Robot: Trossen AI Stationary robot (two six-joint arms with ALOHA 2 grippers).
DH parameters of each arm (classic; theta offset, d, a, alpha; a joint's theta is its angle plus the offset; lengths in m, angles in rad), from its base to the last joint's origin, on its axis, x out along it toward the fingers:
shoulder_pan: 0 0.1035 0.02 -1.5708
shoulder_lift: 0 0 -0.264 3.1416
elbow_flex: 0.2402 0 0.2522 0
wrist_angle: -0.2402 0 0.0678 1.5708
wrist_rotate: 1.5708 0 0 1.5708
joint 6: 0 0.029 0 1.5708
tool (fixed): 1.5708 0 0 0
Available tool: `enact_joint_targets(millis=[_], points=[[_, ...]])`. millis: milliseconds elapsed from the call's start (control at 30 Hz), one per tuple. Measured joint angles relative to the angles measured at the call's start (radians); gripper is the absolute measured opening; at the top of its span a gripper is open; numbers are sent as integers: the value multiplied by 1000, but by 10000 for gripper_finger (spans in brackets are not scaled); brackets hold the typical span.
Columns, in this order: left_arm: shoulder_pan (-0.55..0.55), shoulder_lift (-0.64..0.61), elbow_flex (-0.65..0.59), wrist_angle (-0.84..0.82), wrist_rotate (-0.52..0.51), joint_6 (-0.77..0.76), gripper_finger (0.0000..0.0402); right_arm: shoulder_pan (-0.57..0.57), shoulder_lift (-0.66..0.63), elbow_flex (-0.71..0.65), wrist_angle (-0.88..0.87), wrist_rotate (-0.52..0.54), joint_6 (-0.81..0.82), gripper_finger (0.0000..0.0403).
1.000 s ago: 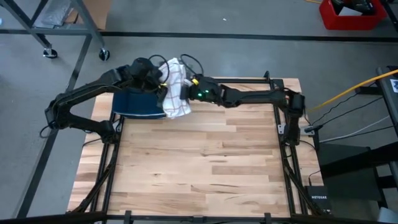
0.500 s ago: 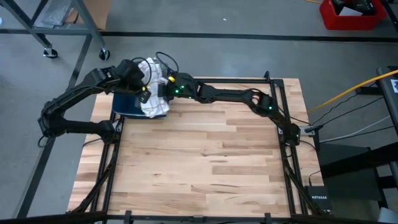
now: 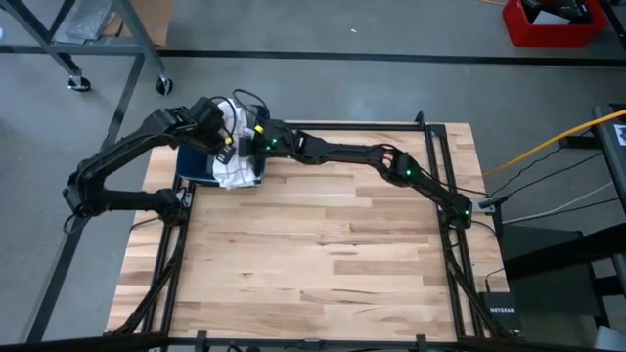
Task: Fold towel
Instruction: Put the stacked towels into the blue bin
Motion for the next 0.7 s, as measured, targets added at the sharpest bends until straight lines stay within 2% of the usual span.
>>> enact_joint_targets(millis=[233,433,700], points=[[35,1,-120,133,-6,34,28,-12,8,-1,-86,37,-37,98],[61,7,-154,169,-21,40,41,-21,38,-1,-33,27,-38,102],[70,9,-155,196,-37,98,78,-34,47,-3,-2,30,-61,151]])
